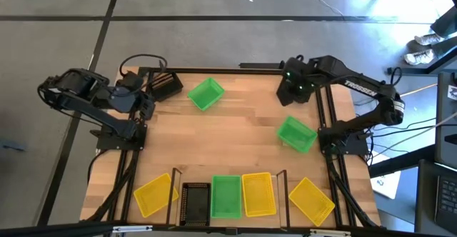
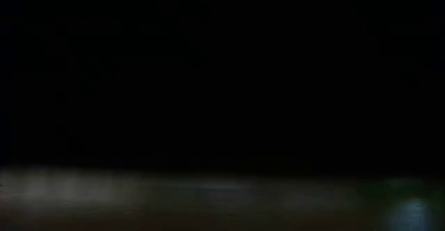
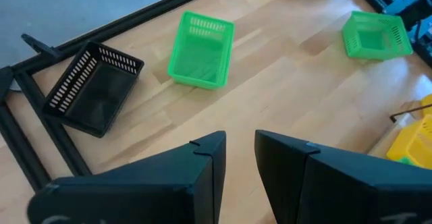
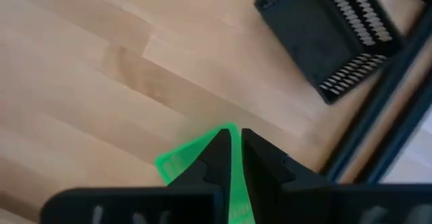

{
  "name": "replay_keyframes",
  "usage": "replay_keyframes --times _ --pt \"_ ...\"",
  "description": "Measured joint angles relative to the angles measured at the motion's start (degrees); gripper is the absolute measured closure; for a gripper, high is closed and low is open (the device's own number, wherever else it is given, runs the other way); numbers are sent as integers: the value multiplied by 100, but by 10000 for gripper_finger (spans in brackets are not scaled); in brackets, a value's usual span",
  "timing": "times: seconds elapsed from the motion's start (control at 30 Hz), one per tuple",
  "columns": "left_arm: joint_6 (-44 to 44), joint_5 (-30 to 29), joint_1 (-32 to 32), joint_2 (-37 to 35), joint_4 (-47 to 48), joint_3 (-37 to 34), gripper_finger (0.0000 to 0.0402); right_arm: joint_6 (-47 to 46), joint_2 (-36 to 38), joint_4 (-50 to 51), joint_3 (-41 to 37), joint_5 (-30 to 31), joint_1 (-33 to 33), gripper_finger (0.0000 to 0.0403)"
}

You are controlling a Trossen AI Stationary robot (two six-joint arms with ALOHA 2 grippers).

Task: Stack baskets on shelf by color
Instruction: Stack the top right black basket on top of the black basket on the shelf

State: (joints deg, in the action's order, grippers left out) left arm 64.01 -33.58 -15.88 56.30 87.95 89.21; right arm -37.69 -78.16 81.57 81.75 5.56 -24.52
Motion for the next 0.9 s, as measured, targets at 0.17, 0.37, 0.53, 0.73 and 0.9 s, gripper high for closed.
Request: replay_keyframes --times 0.17,0.37,0.53,0.73,0.9 --pt "96 -7 0 1 -3 0 331 659 -186 -185 -178 -93 -533 367" --pt "190 -7 0 -6 -3 0 331 1289 -288 -206 -444 -267 -1110 368" --pt "199 -7 0 -6 -5 0 331 1515 -286 -465 -715 -264 -1552 391" --pt "334 -7 0 -6 -8 0 331 2078 -285 -846 -1228 -368 -1934 382" --pt "350 -4 1 -6 -10 0 331 2482 -292 -1281 -1733 -597 -2124 341"
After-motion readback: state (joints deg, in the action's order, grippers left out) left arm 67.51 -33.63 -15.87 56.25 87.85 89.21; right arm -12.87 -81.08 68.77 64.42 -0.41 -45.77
